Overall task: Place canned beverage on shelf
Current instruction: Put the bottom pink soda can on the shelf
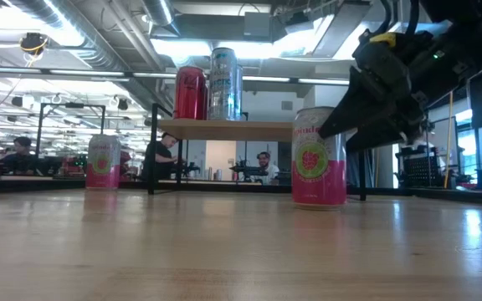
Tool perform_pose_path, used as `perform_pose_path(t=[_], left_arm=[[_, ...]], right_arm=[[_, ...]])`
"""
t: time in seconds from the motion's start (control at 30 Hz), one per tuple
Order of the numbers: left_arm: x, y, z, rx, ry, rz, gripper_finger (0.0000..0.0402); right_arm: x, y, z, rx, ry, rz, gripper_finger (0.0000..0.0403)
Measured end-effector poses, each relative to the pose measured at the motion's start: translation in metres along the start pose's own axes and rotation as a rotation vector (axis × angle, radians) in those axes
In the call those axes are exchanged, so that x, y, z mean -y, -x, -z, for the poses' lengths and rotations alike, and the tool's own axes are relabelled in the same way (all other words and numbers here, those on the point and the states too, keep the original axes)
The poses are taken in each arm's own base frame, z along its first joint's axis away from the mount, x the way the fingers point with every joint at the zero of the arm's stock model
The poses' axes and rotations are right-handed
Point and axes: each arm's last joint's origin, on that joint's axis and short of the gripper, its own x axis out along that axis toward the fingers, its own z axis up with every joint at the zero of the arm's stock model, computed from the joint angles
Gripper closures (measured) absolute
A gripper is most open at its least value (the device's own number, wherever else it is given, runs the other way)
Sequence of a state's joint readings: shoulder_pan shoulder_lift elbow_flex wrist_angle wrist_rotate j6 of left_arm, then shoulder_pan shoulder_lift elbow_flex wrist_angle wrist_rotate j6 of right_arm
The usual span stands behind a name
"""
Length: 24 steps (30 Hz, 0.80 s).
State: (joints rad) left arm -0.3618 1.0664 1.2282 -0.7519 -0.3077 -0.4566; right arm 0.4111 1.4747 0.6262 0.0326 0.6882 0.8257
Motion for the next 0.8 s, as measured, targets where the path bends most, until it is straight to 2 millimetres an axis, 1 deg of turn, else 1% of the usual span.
perform_pose_path(t=[0.17, 0.27, 0.4, 0.6, 0.7, 0.8], left_arm=[[0.0, 0.0, 0.0, 0.004, 0.001, -0.005, 0.0072], [-0.001, 0.0, 0.0, 0.012, 0.002, -0.02, 0.0072], [-0.002, 0.0, -0.001, 0.016, 0.007, -0.031, 0.0072], [-0.002, -0.001, -0.002, 0.017, 0.009, -0.03, 0.0072], [-0.002, -0.001, -0.001, 0.016, 0.011, -0.03, 0.0072], [-0.002, -0.001, -0.001, 0.016, 0.016, -0.029, 0.0072]], right_arm=[[-0.002, 0.0, -0.001, -0.01, -0.019, -0.033, 0.0017], [-0.005, 0.0, -0.004, 0.024, -0.047, -0.055, 0.0017], [-0.006, -0.004, -0.001, 0.047, -0.018, -0.022, 0.0017], [-0.015, -0.026, 0.013, 0.106, 0.081, -0.025, 0.0017], [-0.016, -0.037, 0.019, 0.157, 0.082, 0.018, 0.0017], [-0.013, -0.044, 0.018, 0.17, 0.058, 0.031, 0.0017]])
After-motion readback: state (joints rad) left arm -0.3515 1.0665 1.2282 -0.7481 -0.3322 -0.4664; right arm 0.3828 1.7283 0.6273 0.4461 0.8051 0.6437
